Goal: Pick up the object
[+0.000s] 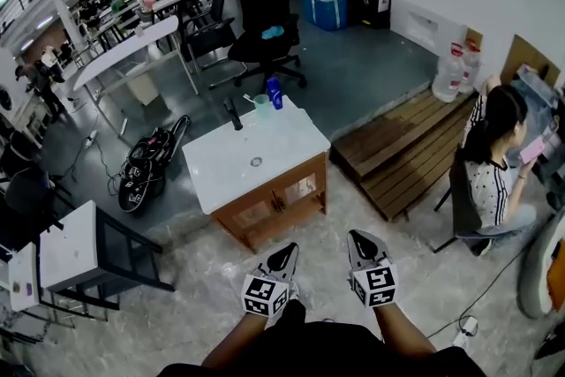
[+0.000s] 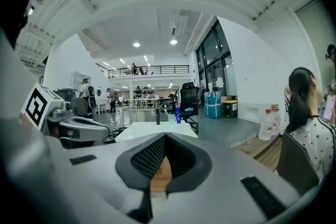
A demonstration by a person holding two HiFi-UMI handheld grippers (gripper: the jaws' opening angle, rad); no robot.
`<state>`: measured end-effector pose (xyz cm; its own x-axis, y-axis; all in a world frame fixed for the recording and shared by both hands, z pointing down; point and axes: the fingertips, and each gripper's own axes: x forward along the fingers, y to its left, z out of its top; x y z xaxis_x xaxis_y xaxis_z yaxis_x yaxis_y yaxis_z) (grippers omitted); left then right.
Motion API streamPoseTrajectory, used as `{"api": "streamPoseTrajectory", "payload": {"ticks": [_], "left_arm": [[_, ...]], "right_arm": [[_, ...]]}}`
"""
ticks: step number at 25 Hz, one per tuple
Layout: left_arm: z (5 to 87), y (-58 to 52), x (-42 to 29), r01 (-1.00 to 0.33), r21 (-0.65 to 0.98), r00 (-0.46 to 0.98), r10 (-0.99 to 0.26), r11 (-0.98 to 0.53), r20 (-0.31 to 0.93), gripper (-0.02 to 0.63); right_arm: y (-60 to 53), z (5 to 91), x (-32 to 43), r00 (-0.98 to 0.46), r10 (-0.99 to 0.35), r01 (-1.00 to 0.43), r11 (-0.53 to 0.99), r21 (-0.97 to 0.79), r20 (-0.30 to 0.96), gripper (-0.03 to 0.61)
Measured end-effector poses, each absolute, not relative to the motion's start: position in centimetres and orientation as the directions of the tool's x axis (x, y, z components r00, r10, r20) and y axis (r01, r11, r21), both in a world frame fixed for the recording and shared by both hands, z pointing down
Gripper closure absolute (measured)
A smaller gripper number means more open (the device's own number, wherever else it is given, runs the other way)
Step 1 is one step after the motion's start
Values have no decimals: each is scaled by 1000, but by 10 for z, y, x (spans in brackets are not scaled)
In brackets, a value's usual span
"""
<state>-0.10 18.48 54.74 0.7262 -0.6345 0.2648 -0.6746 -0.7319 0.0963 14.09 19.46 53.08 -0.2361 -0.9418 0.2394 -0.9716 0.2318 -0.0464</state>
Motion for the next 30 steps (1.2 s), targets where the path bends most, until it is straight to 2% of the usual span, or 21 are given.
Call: {"api": "streamPoseTrajectory", "payload": {"ticks": [12, 30], "left_arm": [[548, 90, -24, -667, 106, 735, -627, -738, 260, 595], [552, -17, -97, -671, 133, 736, -633, -729, 240, 595]], "right_arm": [[99, 529, 121, -200, -951, -980, 197, -39, 234, 560], [-6, 528, 59, -156, -955, -986, 165, 12, 251, 560]]}}
